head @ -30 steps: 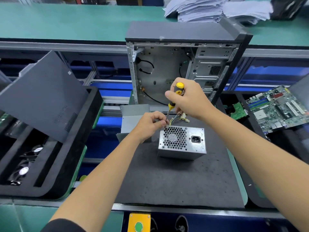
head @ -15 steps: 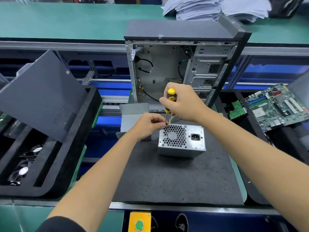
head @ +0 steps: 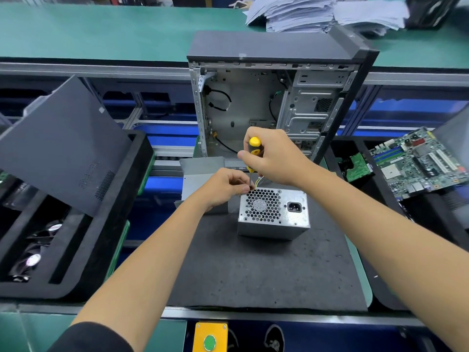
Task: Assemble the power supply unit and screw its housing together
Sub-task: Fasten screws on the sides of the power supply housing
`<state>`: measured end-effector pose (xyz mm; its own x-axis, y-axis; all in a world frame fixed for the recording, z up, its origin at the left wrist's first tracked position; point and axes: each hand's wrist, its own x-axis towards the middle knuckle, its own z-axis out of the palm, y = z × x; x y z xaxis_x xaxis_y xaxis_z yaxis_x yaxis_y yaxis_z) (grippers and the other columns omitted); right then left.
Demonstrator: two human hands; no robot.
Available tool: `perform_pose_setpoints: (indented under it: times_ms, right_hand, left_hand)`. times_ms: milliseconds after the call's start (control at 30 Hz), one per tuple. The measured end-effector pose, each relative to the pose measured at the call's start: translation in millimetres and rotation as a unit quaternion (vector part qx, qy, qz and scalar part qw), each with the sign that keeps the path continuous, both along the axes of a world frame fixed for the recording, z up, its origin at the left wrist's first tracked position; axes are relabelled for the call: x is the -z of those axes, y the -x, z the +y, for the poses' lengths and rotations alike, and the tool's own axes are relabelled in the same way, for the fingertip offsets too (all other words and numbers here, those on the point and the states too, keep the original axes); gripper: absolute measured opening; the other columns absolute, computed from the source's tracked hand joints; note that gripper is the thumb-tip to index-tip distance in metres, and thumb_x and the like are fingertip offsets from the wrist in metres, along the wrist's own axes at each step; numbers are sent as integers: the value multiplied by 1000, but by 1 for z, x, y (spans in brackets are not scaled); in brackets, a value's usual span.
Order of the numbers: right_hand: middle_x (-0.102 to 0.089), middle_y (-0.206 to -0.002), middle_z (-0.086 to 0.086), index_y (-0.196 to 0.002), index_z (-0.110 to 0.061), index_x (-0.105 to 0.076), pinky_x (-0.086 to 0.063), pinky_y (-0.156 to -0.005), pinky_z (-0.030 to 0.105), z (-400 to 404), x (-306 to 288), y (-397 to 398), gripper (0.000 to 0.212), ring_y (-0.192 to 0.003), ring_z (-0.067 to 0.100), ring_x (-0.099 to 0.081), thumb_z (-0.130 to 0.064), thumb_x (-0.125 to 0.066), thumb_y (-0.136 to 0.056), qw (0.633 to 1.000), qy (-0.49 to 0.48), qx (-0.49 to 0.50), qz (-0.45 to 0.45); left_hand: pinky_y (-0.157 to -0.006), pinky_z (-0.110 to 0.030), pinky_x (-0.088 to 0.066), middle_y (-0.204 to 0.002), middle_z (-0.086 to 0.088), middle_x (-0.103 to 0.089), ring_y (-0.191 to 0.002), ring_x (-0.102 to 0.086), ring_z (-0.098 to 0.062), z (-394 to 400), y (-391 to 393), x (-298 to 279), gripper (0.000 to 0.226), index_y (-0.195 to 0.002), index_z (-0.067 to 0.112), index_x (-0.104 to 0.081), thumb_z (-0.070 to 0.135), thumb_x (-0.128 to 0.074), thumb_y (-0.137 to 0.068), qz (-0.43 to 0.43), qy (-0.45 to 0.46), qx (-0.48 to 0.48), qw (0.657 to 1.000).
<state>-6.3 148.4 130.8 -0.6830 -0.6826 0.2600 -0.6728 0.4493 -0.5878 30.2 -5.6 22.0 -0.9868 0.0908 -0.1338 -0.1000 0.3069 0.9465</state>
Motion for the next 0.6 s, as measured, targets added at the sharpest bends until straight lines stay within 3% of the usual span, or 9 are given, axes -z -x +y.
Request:
perform_pose_setpoints:
  times_ms: [133,367,467,533,600]
  right_hand:
    - [-51,-65,-9,-79,-11,-55,-35,-56,20,-2,1,4,16,-59,5,-44,-21,-63,-88,1000,-9,-14,6]
    - [-52,-66,-7,-79,-11,-54,-35,-55,20,-5,1,9,17,-60,6,-45,-22,-64,-88,999,-17,-30,16]
    - [-52,-66,-7,-78,-11,-54,-34,-55,15,-6,1,8,17,-60,5,-44,-21,-64,-87,998,-18,-49,23]
    - [-52,-66,-7,-78,-12,-54,-33,-54,12,-6,1,7,17,-60,6,-44,-22,-64,-87,998,-20,-62,26]
    - [-53,-66,-6,-77,-14,-54,-32,-53,12,-6,2,6,16,-61,8,-45,-22,-64,-87,997,-25,-69,27]
  left_hand:
    - [-74,-14,-50,-93,2,-73,-83,-64,-2,-2,-1,-1,24,-77,25,-71,5,-64,-89,-6,-11,2,1000]
    - [-75,-30,-48,-103,-17,-68,-75,-54,-10,-3,0,-2,33,-69,31,-72,8,-63,-90,-30,-27,12,999]
    - [-73,-25,-50,-99,-5,-72,-77,-57,-9,-5,0,0,26,-74,23,-71,4,-62,-90,-41,-41,11,998]
    - [-75,-24,-52,-95,3,-73,-81,-60,-9,-6,2,2,10,-86,6,-70,1,-61,-89,-52,-37,10,998]
    - [-79,-26,-53,-95,3,-73,-85,-60,-12,-8,3,4,7,-93,-2,-67,0,-61,-89,-61,-42,5,997]
